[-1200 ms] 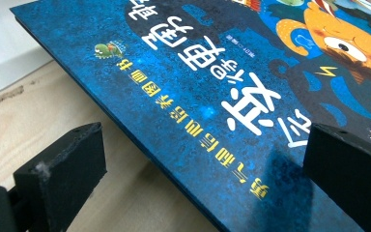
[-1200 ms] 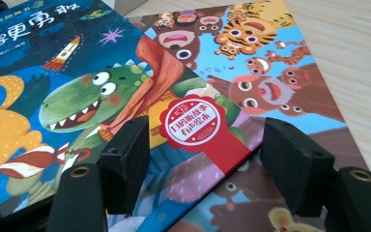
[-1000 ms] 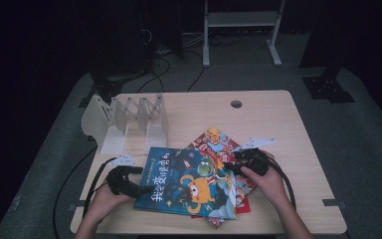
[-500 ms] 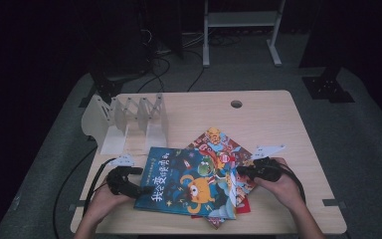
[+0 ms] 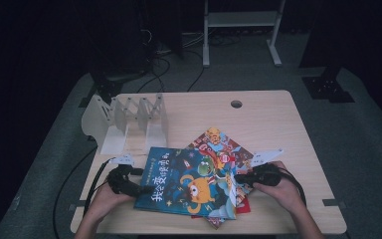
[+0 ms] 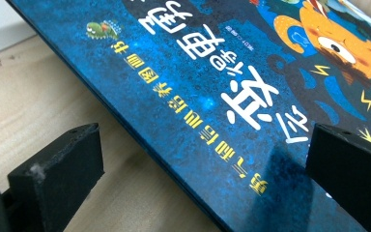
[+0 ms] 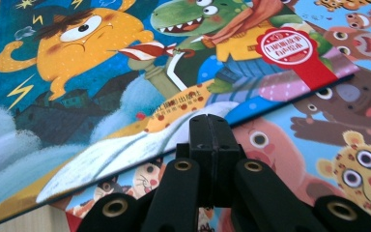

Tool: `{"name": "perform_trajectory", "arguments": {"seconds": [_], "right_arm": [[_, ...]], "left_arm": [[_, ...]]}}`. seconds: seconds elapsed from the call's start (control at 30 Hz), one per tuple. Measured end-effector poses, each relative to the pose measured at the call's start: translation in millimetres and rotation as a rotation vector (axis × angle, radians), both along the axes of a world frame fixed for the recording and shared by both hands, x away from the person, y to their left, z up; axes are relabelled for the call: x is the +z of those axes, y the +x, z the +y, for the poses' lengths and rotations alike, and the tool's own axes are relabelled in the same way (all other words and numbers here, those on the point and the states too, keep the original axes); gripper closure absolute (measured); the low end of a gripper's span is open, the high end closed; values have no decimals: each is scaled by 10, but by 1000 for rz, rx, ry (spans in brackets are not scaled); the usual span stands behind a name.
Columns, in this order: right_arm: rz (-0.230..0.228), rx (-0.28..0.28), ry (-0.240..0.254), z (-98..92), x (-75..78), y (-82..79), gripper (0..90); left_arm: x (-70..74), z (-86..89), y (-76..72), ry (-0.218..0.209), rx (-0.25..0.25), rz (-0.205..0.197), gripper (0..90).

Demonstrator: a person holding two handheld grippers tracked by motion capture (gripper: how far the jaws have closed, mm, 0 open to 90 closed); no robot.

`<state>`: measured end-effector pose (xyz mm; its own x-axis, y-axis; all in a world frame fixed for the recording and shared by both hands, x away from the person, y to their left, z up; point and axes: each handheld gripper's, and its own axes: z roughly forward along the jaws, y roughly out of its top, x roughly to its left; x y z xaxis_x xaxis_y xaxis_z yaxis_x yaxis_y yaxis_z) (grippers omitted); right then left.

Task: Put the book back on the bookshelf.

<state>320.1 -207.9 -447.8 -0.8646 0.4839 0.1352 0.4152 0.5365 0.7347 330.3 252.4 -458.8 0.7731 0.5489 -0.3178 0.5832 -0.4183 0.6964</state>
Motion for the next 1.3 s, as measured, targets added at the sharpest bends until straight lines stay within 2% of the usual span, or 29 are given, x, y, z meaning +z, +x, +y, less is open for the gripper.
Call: {"name": "perform_trajectory", "arguments": {"seconds": [0.17, 0.37, 0.5, 0.87, 0.97, 1.3], "right_arm": [[6, 5, 6, 30, -5, 19, 896], [13, 15, 18, 75, -12, 53, 896], [16, 24, 16, 111, -9, 80, 896], [9, 47, 0, 194, 6, 112, 895], [-2, 48, -12, 227, 14, 93, 895], [1, 70, -5, 302, 13, 34, 895]], "left_arm": [[-10, 51, 3, -8, 10, 7, 0], [-24, 100, 20, -18, 19, 33, 0], [-54, 103, 51, -39, 23, 64, 0], [-135, 16, 133, -94, -18, 130, 0], [-133, -8, 150, -90, -21, 149, 0], [-56, 43, 129, -55, -12, 158, 0]]}}
